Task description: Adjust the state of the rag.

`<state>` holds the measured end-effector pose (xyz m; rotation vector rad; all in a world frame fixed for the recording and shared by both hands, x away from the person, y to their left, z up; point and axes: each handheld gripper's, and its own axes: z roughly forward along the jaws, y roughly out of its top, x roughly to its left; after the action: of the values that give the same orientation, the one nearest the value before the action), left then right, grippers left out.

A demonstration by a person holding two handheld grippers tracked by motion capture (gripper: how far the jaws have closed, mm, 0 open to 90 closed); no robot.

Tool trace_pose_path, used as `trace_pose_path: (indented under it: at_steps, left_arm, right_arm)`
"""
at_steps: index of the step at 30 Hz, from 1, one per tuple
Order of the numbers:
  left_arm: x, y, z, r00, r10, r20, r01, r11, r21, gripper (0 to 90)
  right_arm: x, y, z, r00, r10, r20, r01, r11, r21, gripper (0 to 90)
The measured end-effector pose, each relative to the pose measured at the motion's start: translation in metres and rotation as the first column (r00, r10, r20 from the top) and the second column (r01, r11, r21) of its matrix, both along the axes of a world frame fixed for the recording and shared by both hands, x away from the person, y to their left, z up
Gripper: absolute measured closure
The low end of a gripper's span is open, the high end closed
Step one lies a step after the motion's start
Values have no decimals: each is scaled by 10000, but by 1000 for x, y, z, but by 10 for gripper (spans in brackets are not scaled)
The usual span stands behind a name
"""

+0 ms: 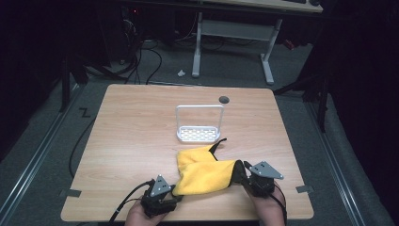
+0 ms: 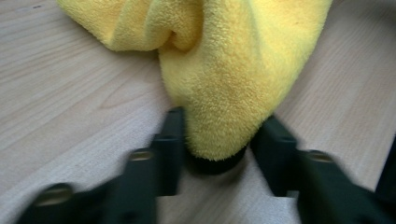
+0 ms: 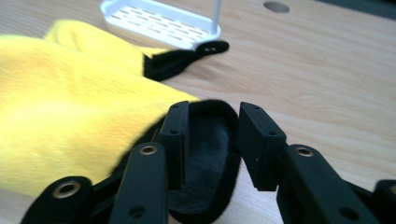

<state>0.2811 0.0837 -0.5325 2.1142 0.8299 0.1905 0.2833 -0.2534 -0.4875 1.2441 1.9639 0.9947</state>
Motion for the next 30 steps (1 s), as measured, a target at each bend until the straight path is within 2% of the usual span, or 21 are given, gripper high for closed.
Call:
trace_pose_path:
  at_steps: [1,2,5,6,7,9,10,11,12,13,14,17,18,20,22,23,25,26,27,28,30]
  left_arm:
    - [2,2,1,9999,92,-97,-93,9998,-179,784]
    - [3,12,10,9994,324,-93,-331,9947,-973,824]
    - [4,21,26,9986,517,141,-489,9869,-1537,827]
    - [5,29,46,9962,711,495,-597,9774,-2026,827]
    - [5,29,46,9962,711,495,-597,9774,-2026,826]
    - [8,39,70,9912,1039,820,-758,9536,-2914,825]
    - [8,39,70,9912,1039,820,-758,9536,-2914,825]
    - [11,38,78,9907,1023,901,-691,9467,-3147,824]
    - [11,38,78,9907,1023,901,-691,9467,-3147,823]
    - [12,35,82,9903,978,985,-630,9490,-3088,823]
    - [13,32,86,9905,899,1039,-534,9486,-3118,822]
    - [12,23,98,9923,509,1131,-112,9448,-3274,818]
    - [11,20,102,9914,403,1248,19,9471,-3208,816]
    - [11,17,106,9905,284,1346,165,9469,-3210,763]
    - [12,19,104,9919,168,1261,280,9381,-3453,716]
    - [13,20,101,9921,99,1249,361,9318,-3611,602]
    - [13,21,94,9936,-22,1129,433,9308,-3629,551]
    - [12,20,89,9943,-32,1061,406,9350,-3523,551]
    - [13,20,83,9952,-52,978,382,9402,-3385,534]
    - [14,19,77,9959,-55,901,344,9459,-3226,534]
    - [18,15,63,9982,-71,596,239,9578,-2864,525]
  right_arm:
    - [-1,2,2,9999,96,53,-96,9999,101,637]
    - [-5,12,8,9984,511,228,-518,9981,334,617]
    - [-10,32,13,9924,1187,334,-1200,9921,377,583]
    - [-12,39,15,9887,1459,346,-1474,9881,437,569]
    - [-12,39,15,9887,1459,346,-1474,9881,437,569]
    - [-17,62,23,9727,2251,568,-2280,9722,524,539]
    - [-17,62,23,9727,2251,568,-2280,9722,524,539]
    - [-22,79,30,9561,2867,610,-2909,9535,785,507]
    - [-25,88,32,9449,3202,676,-3255,9411,920,496]
    - [-25,88,32,9449,3202,676,-3255,9411,920,496]
    - [-31,110,36,9209,3816,796,-3880,9169,936,476]
    - [-32,125,36,9080,4114,790,-4167,9065,682,476]
    - [-31,131,35,9097,4069,823,-4104,9114,298,509]
    - [-24,133,35,9196,3778,1075,-3780,9256,-191,822]
    - [-21,131,36,9225,3707,1078,-3713,9284,-151,830]
    - [-13,119,44,9378,3234,1260,-3264,9452,39,833]
    - [-5,104,48,9534,2728,1285,-2784,9601,269,832]
    - [-5,104,48,9534,2728,1285,-2784,9601,269,832]
    - [5,82,48,9695,2118,1237,-2191,9745,492,830]
    - [5,82,48,9695,2118,1237,-2191,9745,492,830]
    - [15,58,42,9849,1476,909,-1529,9867,547,825]
